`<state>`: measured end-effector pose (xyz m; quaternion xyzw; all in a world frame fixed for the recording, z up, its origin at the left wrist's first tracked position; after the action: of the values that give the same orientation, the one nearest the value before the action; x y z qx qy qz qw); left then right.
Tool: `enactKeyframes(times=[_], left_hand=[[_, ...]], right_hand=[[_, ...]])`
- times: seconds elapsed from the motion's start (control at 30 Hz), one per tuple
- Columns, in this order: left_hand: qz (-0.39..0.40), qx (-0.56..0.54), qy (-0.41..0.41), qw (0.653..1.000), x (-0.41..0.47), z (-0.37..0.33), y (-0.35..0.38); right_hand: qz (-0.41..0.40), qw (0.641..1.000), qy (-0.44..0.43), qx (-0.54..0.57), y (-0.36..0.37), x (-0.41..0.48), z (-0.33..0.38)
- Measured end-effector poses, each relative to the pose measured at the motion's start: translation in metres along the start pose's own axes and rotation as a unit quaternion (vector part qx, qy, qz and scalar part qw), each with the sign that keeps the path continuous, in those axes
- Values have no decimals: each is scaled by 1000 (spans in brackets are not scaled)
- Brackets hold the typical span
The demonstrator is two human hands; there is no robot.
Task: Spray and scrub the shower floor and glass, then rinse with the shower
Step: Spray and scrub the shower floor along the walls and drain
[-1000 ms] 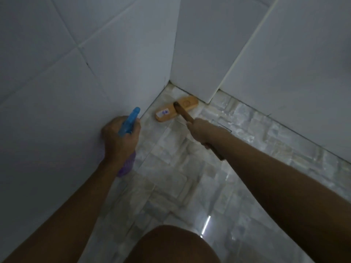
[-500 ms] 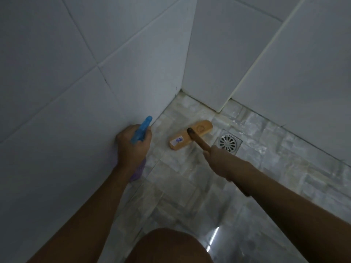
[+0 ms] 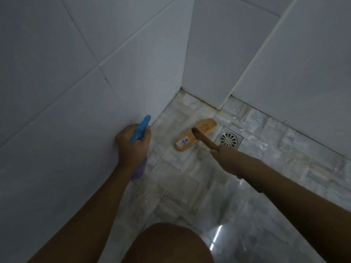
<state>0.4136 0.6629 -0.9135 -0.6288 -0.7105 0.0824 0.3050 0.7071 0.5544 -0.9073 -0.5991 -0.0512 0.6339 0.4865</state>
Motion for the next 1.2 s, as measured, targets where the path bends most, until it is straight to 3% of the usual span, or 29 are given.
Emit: enactKeyframes(times=[0.1, 0.27, 0.4, 0.7, 0.87, 1.03, 1.2], left_hand=[[-3, -7, 7, 1000, 1, -3, 0], [-7, -2, 30, 1000, -1, -5, 0], [-5, -4, 43, 999, -3, -6, 0], [-6, -34, 7, 999, -5, -3, -3], [-4, -10, 26, 1000, -1, -6, 0], [-1, -3, 41, 999, 0, -5, 0], [-3, -9, 55, 998, -2, -6, -3]], right_hand=[[8, 1000, 17, 25, -11, 4, -7], [-38, 999, -14, -13, -43, 49, 44], [-22, 999, -23, 23, -57, 81, 76], [1, 992, -6, -123, -82, 52, -12], [-2, 988, -30, -149, -87, 80, 36], [-3, 996, -42, -76, -86, 100, 88], [20, 991, -38, -125, -81, 82, 51]])
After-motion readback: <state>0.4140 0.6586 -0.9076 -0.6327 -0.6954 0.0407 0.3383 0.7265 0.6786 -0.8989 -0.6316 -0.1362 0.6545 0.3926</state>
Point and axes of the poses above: each hand's wrist, its own x-axis towards the middle knuckle, its own y-axis out of the palm, z = x × y, the point moved 3 cm from there along x, towards the middle knuckle, and after that the axes turned 1 degree about -z, right-handed, at the moved point
